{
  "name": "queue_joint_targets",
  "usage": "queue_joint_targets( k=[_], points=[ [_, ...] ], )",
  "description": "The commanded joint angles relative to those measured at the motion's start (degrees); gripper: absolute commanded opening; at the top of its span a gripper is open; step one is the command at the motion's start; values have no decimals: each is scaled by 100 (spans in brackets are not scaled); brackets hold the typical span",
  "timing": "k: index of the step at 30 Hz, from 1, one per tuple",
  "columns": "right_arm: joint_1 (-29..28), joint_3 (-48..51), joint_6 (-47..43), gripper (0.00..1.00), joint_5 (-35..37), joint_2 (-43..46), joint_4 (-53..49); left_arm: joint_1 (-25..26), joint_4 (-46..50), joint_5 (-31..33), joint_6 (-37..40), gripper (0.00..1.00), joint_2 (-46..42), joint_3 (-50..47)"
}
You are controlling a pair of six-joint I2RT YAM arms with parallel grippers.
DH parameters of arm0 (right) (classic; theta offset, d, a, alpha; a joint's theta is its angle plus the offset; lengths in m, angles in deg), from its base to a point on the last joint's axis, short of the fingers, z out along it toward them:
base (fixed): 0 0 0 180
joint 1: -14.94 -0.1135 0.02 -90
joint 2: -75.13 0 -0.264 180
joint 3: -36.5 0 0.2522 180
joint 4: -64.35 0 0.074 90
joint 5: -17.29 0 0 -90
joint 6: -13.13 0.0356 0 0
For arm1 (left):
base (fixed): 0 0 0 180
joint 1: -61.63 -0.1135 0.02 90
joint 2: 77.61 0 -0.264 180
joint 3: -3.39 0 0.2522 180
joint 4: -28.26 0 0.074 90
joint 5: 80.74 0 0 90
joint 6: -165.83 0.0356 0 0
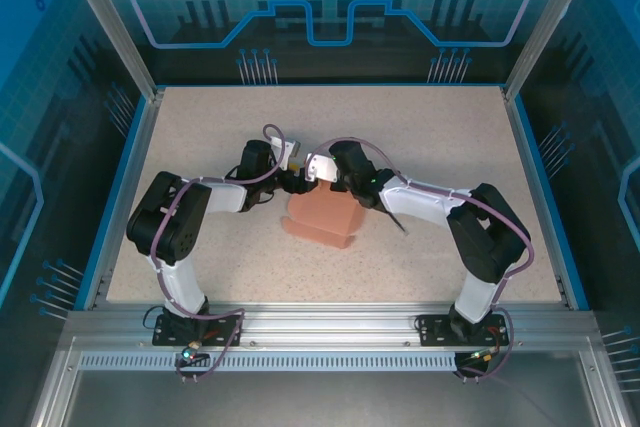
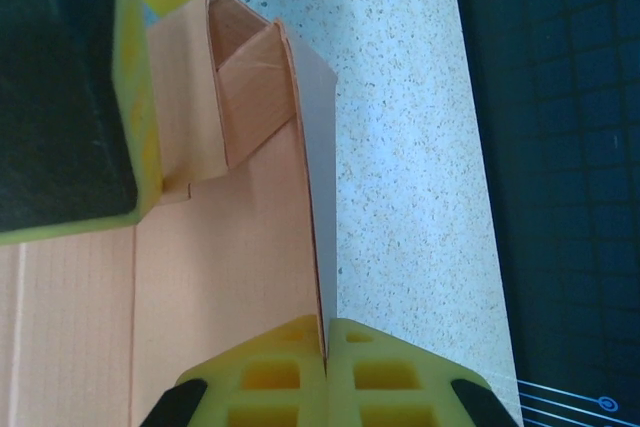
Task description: Fold the paper box
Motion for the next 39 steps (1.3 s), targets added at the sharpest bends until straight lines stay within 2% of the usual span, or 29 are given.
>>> queue_joint_targets(
  k=[1,8,21,29,33,39],
  points=[
    [-28,-138,281,0,-762,181,-591,-17,-255,244,-127,87,-123,156],
    [3,-253,421,0,-1014,273,-905,-13,-324,271,-145,76,-156,162],
    [8,-556,572,0,-1288,188,-1225,-14,-320,516,-180,62,-619,-130],
    [-13,-708,548,0,-1277,110,-1281,-11,-146,936,-81,59,-833,-490],
    [-23,-890,562,0,-1360,0,-1456,-17,-216,894,9,58,-738,-546],
    [8,-997,598,0,-1420,-113,-1576,-29,-397,739,174,64,-693,-640]
  ],
)
